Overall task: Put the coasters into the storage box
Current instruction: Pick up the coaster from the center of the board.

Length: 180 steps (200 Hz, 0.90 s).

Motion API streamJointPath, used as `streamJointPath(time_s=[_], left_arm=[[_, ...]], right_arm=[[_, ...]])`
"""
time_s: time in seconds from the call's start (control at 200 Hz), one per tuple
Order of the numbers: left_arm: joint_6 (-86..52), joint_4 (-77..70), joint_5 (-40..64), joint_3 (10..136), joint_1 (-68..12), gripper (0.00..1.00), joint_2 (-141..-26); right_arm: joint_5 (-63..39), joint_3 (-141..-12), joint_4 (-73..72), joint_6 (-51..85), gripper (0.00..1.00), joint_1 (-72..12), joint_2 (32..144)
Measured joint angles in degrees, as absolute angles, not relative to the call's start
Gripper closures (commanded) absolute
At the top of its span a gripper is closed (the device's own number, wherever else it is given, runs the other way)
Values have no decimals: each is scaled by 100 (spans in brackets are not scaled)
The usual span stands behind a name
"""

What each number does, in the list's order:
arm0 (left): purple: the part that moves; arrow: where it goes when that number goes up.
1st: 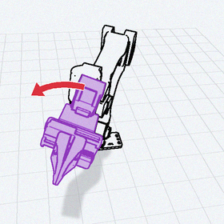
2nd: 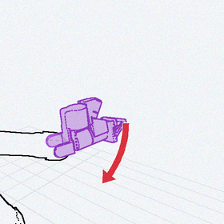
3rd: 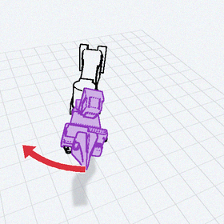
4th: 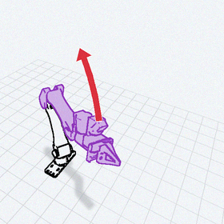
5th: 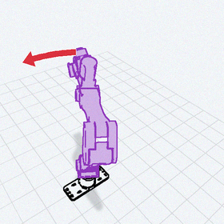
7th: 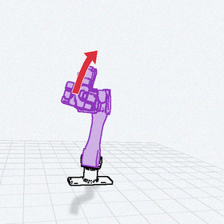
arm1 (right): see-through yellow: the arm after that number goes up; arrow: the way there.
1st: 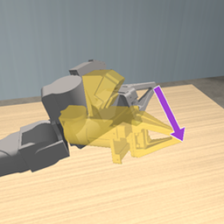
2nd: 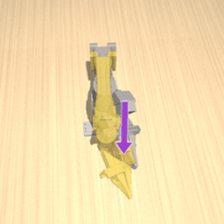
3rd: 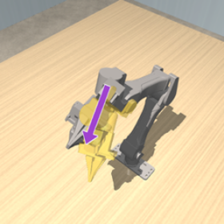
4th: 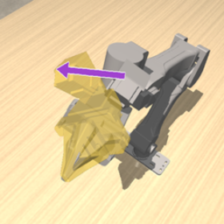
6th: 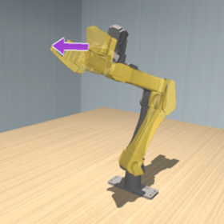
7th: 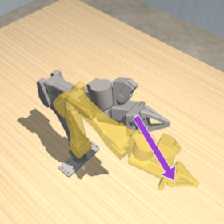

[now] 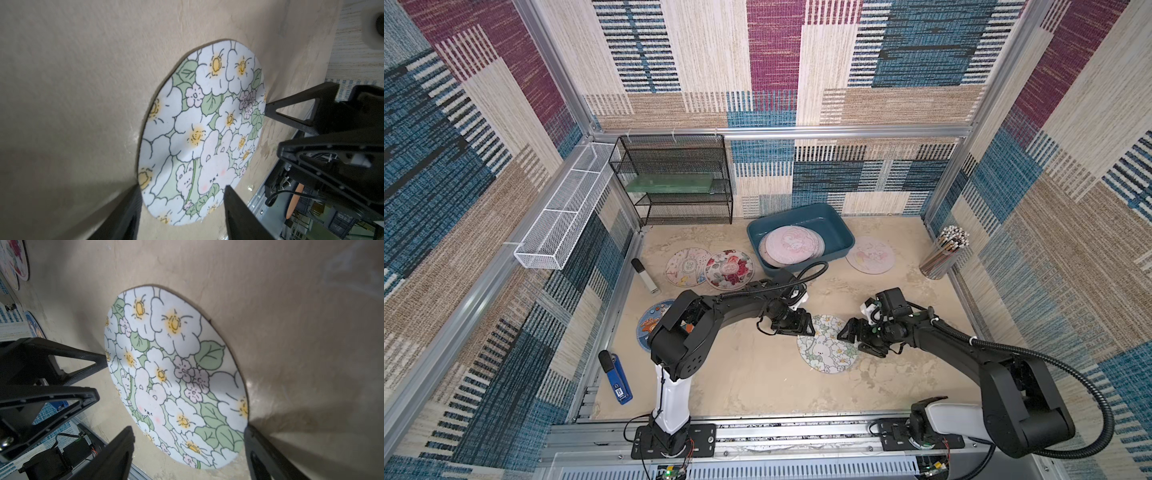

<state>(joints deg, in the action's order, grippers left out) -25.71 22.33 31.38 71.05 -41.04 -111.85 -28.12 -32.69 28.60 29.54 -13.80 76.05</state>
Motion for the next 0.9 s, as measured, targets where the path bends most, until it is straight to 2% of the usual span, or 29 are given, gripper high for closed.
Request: streamJointPath(time_s=[0.29,0.561,0.746,0.901], left_arm=[[-2571,2231,3144,7107,-4104,40,-11209],[-2571,2233,3142,7109,-4104,40,-11209],[-2571,2233,3142,7109,-4104,41,-11209],[-2569,2233,3142,7113,-4104,41,-11216]], right_arm=[[-2965,-3299,2812,2969,17,-1382,7701],[-2934,-3234,2790,2974,38,-1391,7714],[-2867,-3225,2827,3024,57,-1391,7771],[-2845,-3260,2877,3083,67,-1398,7795]])
